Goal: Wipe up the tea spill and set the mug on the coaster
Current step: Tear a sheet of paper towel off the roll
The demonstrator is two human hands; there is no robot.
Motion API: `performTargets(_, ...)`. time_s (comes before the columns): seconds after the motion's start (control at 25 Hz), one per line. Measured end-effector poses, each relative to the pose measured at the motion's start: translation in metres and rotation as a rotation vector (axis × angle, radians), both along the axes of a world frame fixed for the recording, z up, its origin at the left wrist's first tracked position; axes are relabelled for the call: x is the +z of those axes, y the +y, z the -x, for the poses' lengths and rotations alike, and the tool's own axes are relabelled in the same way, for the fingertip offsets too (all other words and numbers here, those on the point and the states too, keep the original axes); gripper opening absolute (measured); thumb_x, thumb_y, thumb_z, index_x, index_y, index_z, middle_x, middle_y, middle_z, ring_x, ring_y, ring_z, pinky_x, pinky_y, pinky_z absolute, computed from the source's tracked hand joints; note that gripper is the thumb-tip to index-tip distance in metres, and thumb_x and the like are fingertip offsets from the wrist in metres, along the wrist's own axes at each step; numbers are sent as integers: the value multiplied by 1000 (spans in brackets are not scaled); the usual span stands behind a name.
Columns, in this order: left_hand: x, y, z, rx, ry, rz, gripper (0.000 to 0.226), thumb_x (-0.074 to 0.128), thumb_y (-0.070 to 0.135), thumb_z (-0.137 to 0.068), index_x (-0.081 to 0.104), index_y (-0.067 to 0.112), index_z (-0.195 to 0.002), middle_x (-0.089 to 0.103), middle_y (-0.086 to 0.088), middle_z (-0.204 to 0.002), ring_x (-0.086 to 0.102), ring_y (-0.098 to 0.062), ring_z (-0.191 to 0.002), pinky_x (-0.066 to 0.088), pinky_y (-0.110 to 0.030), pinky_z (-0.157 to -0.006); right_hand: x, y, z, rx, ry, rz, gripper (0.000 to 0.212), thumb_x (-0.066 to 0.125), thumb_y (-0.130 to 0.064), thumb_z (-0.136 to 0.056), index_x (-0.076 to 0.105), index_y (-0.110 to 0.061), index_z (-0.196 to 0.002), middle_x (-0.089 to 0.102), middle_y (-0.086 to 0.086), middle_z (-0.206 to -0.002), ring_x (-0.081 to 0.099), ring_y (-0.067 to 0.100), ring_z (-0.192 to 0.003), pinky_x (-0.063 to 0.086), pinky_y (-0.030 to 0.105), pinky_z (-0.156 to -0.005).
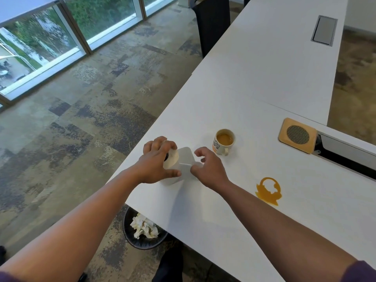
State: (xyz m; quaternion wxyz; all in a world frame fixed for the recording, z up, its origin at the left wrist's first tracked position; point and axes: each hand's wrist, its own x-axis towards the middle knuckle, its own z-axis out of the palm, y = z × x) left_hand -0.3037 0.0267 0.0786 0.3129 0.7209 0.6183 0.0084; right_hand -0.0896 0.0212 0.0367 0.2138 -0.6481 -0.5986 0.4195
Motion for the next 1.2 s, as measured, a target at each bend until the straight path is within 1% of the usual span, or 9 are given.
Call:
performTargets(0.08, -2, 0, 1, -5, -6, -71, 80, 80, 44, -81, 29, 40, -142, 20, 7, -153, 16, -30, -144, 36, -51, -114, 1, -1, 4, 38, 16, -29, 64, 70, -39, -70, 50, -35, -131, 59, -11, -127, 59, 13, -108, 54, 36, -86)
performTargets(0.2, 3, 2, 8, -31, 11, -65, 105, 81, 34, -80, 11, 42, -158, 21, 7, -161, 15, -26, -150, 30, -51, -119, 2, 1, 5, 61, 8, -45, 60, 65, -28, -81, 50, -36, -139, 64, -10, -128, 62, 15, -109, 55, 39, -92)
performTargets(0.32, 6, 7, 12, -150, 123, -33, 113, 78, 24, -81, 2, 35, -163, 5, 10, -170, 2, -18, -156, 9, -44, -124, 4, 4, 2, 50, -18, -69, 36, 55, -22, -87, 69, -35, -118, 72, -12, -107, 66, 12, -91, 58, 37, -82)
performTargets(0.48, 8, 13, 15, -239, 196, -12, 115, 78, 11, -80, 1, 37, -162, -27, 12, -167, -22, -15, -156, -10, -41, -123, 7, 3, 0, 43, -60, -64, 29, 52, -21, -84, 75, -30, -100, 75, -7, -99, 65, 14, -84, 54, 29, -71)
performTargets(0.6, 6, 6, 8, -90, 206, 20, 139, 86, 56, -70, -20, 39, -158, -37, 7, -164, -29, -22, -152, -7, -50, -123, 8, 3, 0, 24, -68, -50, 24, 55, -22, -82, 73, -29, -96, 75, -7, -94, 65, 15, -81, 54, 30, -70)
performTargets(0.72, 2, -3, -6, 238, 202, -18, 137, 67, 83, -69, -22, 28, -158, -17, -6, -171, 2, -37, -157, 20, -62, -119, 8, 3, -2, 14, -78, -37, 20, 56, -22, -80, 71, -29, -92, 73, -7, -89, 65, 16, -79, 56, 33, -69)
performTargets(0.88, 2, 0, 1, 224, 181, -40, 126, 80, 54, -75, -4, 18, -162, 18, -7, -166, 30, -39, -147, 37, -57, -111, 10, 3, -9, -2, -95, -40, 15, 57, -21, -82, 67, -31, -88, 71, -9, -86, 63, 15, -80, 55, 32, -70)
performTargets(1.04, 10, 9, 14, -21, 288, -13, 116, 82, 29, -72, 8, 26, -161, 9, 2, -169, 11, -29, -155, 20, -56, -121, 13, 2, -21, -16, -144, -33, 14, 55, -20, -81, 63, -31, -80, 65, -12, -76, 62, 16, -79, 54, 34, -67)
performTargets(1.2, 9, 9, 17, -79, 280, 33, 106, 75, 5, -74, 16, 48, -151, -9, 3, -170, -16, -29, -156, 4, -63, -123, 15, -1, -26, 65, -274, 5, 12, 56, -27, -77, 61, -30, -87, 67, -10, -85, 64, 22, -84, 52, 34, -68)
